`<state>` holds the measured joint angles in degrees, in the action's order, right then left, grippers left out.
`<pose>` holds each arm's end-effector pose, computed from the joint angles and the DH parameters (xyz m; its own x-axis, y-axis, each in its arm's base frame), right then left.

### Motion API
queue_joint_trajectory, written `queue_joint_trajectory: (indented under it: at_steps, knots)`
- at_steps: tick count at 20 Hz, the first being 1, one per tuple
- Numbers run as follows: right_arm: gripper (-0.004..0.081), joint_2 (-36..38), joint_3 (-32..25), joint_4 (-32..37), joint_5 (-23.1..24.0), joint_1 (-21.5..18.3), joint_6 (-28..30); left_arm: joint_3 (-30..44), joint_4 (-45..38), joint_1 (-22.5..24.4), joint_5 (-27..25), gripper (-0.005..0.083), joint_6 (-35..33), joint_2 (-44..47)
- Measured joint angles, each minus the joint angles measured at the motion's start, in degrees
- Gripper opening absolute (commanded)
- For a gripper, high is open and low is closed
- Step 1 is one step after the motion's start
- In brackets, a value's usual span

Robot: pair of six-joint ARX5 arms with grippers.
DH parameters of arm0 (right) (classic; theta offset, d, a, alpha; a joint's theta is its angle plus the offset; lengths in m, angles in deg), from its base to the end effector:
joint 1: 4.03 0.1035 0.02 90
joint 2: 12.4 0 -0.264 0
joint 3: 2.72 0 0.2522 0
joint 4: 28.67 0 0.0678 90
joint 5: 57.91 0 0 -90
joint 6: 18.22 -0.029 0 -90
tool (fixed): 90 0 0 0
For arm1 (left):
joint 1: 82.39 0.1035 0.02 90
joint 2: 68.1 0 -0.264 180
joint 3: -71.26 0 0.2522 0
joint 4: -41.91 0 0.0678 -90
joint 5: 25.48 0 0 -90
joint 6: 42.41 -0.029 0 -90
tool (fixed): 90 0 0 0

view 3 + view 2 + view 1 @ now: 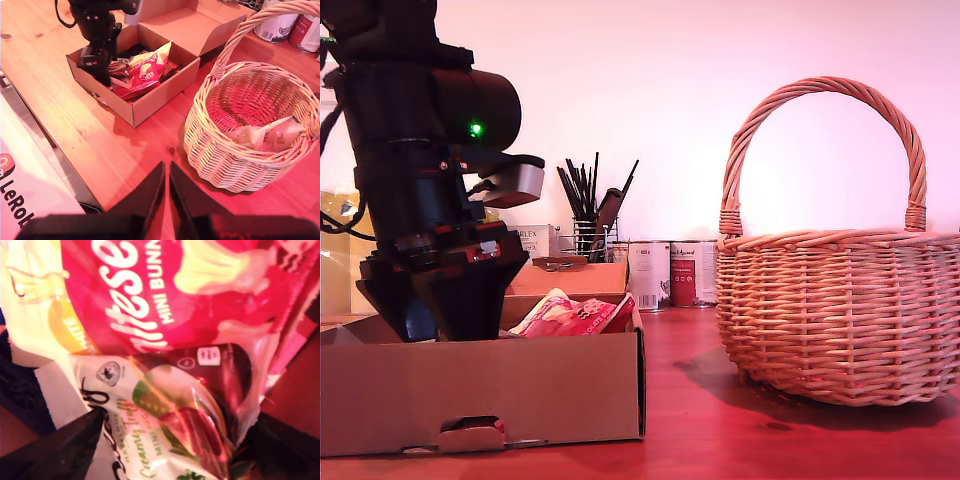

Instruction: Move the bags of Easter eggs from the cardboard box on the left into the woven basket on the right side.

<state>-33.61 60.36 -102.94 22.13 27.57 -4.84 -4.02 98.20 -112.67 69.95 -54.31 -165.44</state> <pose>0.0340 0.0268 0.3157 0.6177 0.5831 -0.5278 -0.7287 0.6767 -0.1052 0.2637 -0.1572 0.1759 0.1259 -0.1831 -0.9750 0.6817 0.7300 -0.0490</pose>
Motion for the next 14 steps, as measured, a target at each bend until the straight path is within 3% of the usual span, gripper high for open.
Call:
queue_joint_trajectory:
  at_steps: [11,12,14]
  knots:
    - [-0.0013,0.0,0.0,0.02,-0.2,0.0,0.0,-0.96,-1.84,-0.09,-0.5,0.0774,1.25,-3.63]
    - [-0.0013,0.0,-0.02,0.02,-0.2,0.0,0.0,-0.96,-1.68,-0.09,-0.79,0.0739,1.22,-3.63]
    - [-0.0013,0.0,0.0,0.02,-0.2,0.0,0.02,-1.16,-0.7,-0.09,-1.42,0.0579,0.9,-3.65]
